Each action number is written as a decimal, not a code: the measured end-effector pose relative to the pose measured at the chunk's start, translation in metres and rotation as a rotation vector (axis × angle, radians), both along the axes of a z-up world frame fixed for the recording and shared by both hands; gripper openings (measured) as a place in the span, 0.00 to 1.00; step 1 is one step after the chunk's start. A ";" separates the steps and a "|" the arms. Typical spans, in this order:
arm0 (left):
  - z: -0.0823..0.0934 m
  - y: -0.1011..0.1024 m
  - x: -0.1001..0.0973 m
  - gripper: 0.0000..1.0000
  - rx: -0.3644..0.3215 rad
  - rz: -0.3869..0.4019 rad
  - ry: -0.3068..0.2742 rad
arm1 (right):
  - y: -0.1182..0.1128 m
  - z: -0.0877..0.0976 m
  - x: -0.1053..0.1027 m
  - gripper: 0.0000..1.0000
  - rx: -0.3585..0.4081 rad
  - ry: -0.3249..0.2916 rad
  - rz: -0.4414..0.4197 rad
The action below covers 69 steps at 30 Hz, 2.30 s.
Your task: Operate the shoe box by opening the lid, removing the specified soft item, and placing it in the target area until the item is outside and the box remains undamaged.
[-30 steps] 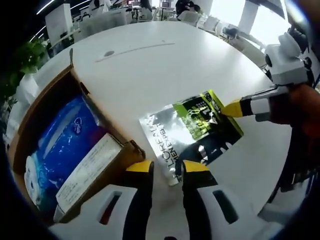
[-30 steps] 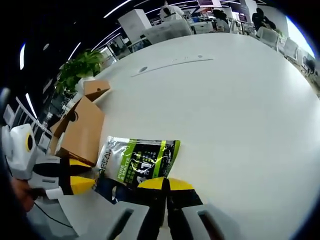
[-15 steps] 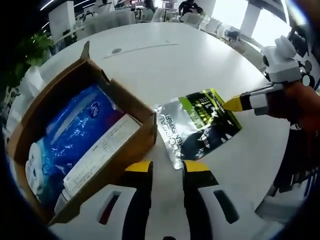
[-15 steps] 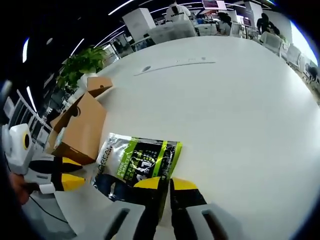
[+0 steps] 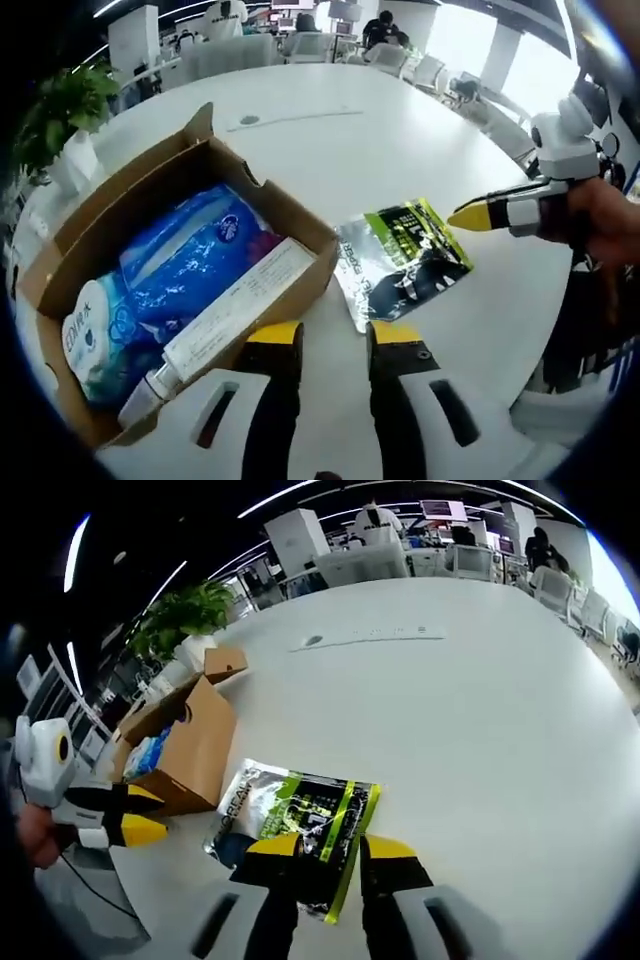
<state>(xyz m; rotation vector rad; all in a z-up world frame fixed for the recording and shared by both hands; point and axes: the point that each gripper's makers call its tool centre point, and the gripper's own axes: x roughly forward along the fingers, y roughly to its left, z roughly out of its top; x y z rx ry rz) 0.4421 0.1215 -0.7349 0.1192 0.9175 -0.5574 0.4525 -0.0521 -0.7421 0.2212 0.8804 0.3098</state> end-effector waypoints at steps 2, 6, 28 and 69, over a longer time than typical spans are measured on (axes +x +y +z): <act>0.006 0.002 0.000 0.29 -0.016 0.003 -0.011 | 0.005 0.006 0.001 0.23 0.001 -0.019 0.017; 0.015 0.008 -0.005 0.33 -0.031 0.005 -0.032 | 0.019 0.018 0.001 0.26 0.004 -0.057 0.062; 0.064 0.063 -0.025 0.54 -0.185 0.053 -0.159 | 0.098 0.059 -0.011 0.55 0.139 -0.199 0.282; 0.074 0.203 -0.001 0.60 -0.128 0.074 -0.228 | 0.213 0.090 -0.015 0.71 0.188 -0.249 0.511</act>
